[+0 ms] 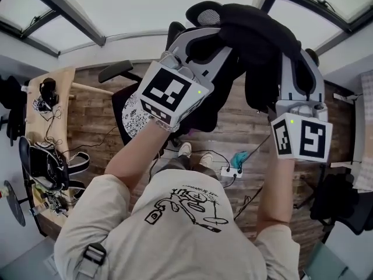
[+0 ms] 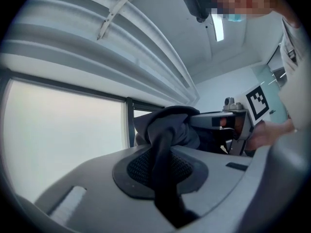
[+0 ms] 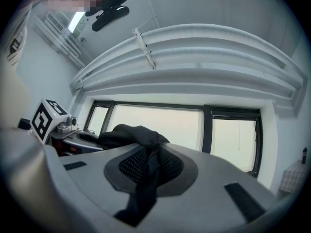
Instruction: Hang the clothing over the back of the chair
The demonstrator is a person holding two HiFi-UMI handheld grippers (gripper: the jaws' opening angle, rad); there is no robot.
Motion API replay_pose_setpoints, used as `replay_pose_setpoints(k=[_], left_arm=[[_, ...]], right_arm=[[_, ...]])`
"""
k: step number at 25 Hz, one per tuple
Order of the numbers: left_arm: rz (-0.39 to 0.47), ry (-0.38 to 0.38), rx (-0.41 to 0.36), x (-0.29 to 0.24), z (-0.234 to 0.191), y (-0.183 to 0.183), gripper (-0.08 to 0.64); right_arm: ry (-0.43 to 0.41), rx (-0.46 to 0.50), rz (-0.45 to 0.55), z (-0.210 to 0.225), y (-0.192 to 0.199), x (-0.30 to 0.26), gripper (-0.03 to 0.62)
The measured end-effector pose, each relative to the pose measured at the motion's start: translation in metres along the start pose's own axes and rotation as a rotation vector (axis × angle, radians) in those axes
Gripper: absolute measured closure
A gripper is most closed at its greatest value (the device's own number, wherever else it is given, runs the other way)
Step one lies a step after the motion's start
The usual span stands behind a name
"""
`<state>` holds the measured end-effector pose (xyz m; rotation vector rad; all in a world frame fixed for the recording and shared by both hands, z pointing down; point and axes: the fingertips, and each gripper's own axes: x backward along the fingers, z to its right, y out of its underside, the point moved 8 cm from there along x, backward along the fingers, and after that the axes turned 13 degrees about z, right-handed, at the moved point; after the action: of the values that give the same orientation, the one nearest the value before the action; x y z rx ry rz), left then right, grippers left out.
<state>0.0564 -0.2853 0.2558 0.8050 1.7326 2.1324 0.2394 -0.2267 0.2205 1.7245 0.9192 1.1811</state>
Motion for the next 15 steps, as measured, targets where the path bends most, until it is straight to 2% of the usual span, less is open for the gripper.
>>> replay_pose_setpoints(k=[4,10,15], left_arm=[[-0.072,0.000,0.006,-0.019,-0.010,0.030,0.508],[-0.172,-0.005,0.051,-0.025,-0.019,0.081,0.495],[-0.212,-0.007,0.079,-0.021,-0.020,0.105,0.495]], right_arm=[[0.003,0.001,-0.067,0.014,0.035,-0.017,0.563],[0.015,-0.057,-0.215,0.021,0.104,-0.020,0.563],[0.012,-0.088,-0.289,0.019,0.139,-0.013,0.563]])
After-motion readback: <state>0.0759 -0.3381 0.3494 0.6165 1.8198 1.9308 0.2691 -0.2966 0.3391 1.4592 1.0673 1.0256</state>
